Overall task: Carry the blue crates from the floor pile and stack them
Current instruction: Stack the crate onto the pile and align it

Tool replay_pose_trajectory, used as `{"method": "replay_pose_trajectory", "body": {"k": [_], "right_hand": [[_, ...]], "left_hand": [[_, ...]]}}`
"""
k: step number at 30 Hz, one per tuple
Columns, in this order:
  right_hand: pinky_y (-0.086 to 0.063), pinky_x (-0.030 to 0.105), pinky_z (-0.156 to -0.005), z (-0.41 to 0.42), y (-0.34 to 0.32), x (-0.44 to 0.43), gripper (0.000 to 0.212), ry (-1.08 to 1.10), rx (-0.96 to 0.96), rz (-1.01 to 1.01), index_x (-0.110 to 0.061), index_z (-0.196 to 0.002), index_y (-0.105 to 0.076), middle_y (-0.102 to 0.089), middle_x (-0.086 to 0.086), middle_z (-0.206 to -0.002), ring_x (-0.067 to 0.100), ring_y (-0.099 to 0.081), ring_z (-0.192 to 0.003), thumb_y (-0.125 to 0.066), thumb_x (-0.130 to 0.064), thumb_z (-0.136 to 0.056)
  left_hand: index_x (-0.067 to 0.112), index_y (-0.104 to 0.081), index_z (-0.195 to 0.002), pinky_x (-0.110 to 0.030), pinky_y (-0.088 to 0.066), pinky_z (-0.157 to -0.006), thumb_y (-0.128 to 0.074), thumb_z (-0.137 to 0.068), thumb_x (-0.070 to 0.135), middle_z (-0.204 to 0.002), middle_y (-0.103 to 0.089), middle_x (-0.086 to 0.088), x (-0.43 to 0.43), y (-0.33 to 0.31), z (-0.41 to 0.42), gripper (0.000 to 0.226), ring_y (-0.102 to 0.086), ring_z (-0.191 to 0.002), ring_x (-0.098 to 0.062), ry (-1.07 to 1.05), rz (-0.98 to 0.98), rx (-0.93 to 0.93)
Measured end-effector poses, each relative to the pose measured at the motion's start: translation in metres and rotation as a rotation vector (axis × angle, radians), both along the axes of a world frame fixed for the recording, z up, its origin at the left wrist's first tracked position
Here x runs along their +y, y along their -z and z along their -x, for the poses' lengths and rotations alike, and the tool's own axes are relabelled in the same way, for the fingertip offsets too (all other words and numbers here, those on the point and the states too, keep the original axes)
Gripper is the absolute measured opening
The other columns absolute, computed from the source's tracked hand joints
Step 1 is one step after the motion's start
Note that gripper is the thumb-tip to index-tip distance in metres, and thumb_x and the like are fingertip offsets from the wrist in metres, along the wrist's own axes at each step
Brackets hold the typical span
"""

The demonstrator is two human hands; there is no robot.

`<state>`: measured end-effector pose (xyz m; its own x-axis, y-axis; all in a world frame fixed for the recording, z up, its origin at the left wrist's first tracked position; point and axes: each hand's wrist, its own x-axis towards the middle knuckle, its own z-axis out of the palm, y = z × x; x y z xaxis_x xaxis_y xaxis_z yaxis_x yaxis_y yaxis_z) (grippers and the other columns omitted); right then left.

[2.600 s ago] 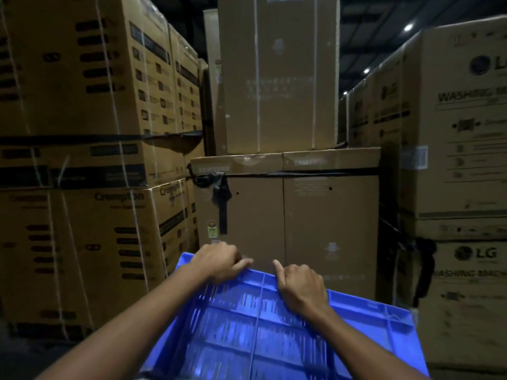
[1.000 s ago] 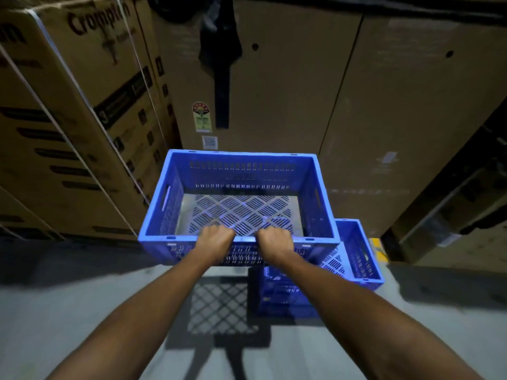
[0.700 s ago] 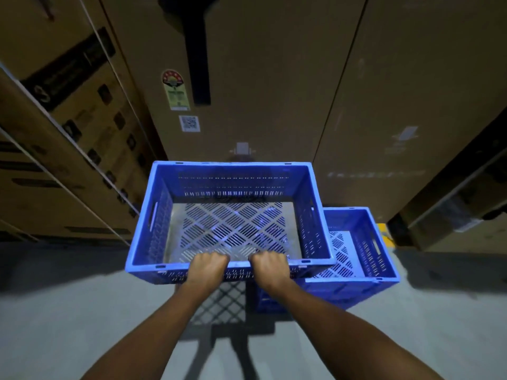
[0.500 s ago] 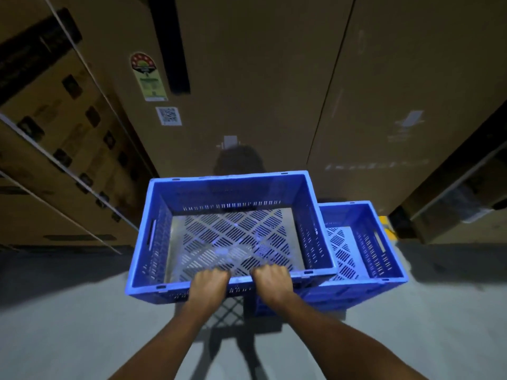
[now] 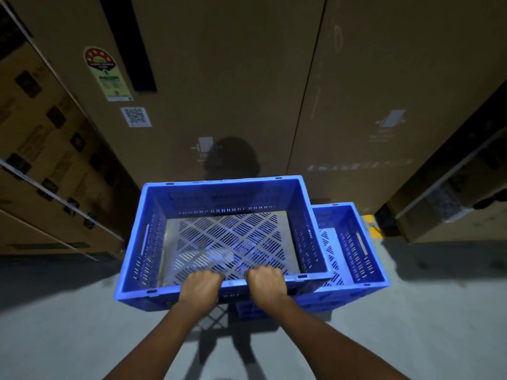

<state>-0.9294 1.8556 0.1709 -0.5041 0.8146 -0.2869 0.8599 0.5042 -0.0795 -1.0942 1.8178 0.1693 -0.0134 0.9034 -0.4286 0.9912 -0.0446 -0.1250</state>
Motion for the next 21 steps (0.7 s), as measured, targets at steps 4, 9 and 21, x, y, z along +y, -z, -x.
{"method": "replay_pose_trajectory", "body": {"k": [4,9,21], "right_hand": [[-0.049,0.041,-0.083,-0.034,0.002,0.011,0.023,0.020,-0.025,0.011,-0.016,-0.105,-0.065,-0.069,0.010,-0.102,0.033,-0.064,-0.098,-0.052,-0.011,-0.088],[-0.049,0.041,-0.084,-0.084,0.004,0.028,0.024,0.048,-0.048,0.009,-0.017,-0.105,-0.066,-0.069,0.009,-0.101,0.033,-0.065,-0.098,-0.053,-0.009,-0.086],[-0.052,0.040,-0.079,-0.182,0.007,0.061,0.020,0.061,-0.085,0.003,-0.018,-0.102,-0.065,-0.070,0.008,-0.097,0.032,-0.066,-0.094,-0.058,-0.014,-0.084]], "left_hand": [[0.023,-0.061,-0.114,-0.040,-0.049,-0.090,-0.052,-0.088,0.020,-0.113,-0.068,-0.007,0.011,0.000,-0.036,0.028,-0.063,-0.109,-0.029,0.013,0.002,-0.016],[0.022,-0.062,-0.113,-0.042,-0.050,-0.088,-0.053,-0.086,0.015,-0.110,-0.069,-0.008,0.028,0.002,-0.085,0.029,-0.064,-0.107,-0.031,0.027,-0.007,-0.046],[0.021,-0.061,-0.114,-0.042,-0.049,-0.087,-0.055,-0.087,0.013,-0.110,-0.068,-0.007,0.060,0.001,-0.185,0.029,-0.063,-0.105,-0.031,0.025,-0.025,-0.084]]}}
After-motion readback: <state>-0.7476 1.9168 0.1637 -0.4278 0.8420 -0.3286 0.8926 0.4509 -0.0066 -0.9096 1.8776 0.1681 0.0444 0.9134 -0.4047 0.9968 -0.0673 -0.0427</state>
